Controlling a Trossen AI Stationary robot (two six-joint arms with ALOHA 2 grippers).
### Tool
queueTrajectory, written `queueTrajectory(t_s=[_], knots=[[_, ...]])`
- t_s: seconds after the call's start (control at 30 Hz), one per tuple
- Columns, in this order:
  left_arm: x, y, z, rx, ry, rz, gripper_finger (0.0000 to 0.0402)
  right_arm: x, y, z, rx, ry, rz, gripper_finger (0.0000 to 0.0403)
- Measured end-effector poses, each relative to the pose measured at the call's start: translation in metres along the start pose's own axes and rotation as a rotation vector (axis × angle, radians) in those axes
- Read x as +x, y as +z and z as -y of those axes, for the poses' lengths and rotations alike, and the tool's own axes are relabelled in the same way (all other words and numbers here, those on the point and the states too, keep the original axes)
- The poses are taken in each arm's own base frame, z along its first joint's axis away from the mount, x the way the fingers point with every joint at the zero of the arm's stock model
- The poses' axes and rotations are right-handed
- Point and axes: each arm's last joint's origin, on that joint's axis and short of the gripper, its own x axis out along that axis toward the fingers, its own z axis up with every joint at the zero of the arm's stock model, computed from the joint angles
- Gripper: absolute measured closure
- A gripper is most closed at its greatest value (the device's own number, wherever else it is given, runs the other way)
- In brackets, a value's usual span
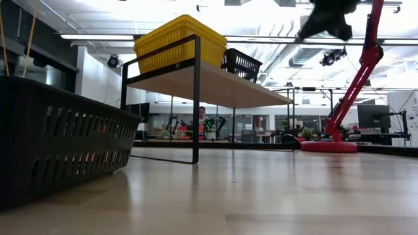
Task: Stack baskets on shelf by color
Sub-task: Stack the bottom black bin on top of the black bin on the shelf
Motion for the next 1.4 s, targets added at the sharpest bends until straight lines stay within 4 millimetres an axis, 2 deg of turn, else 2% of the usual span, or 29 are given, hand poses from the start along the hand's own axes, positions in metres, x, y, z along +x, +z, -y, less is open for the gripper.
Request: queueTrajectory(t_s=[0.1,0.2,0.6,0.9,1.03,1.2,1.3,1.4], knots=[[-0.001,0.000,0.000,0.021,0.010,-0.001,0.0402,0.004,-0.014,0.007,0.070,0.095,0.066,0.0403],[0.000,0.000,-0.001,0.031,0.019,0.000,0.0401,0.005,-0.018,0.010,0.100,0.158,0.137,0.0403],[-0.001,0.000,-0.001,0.059,0.025,0.002,0.0401,-0.009,-0.002,0.005,0.001,0.181,0.299,0.0403],[-0.016,0.006,0.002,0.105,0.034,0.057,0.0394,-0.009,-0.001,0.004,0.006,0.179,0.308,0.0403],[-0.027,0.014,0.005,0.106,0.034,0.063,0.0365,-0.009,-0.001,0.004,0.013,0.181,0.307,0.0403],[-0.041,0.037,0.016,0.119,0.041,-0.039,0.0301,-0.009,-0.001,0.004,0.013,0.180,0.307,0.0403],[-0.045,0.045,0.025,0.121,0.015,-0.148,0.0262,-0.009,-0.001,0.004,0.014,0.181,0.306,0.0402],[-0.046,0.041,0.034,0.092,-0.017,-0.329,0.0231,-0.009,-0.001,0.004,0.014,0.180,0.306,0.0402]])
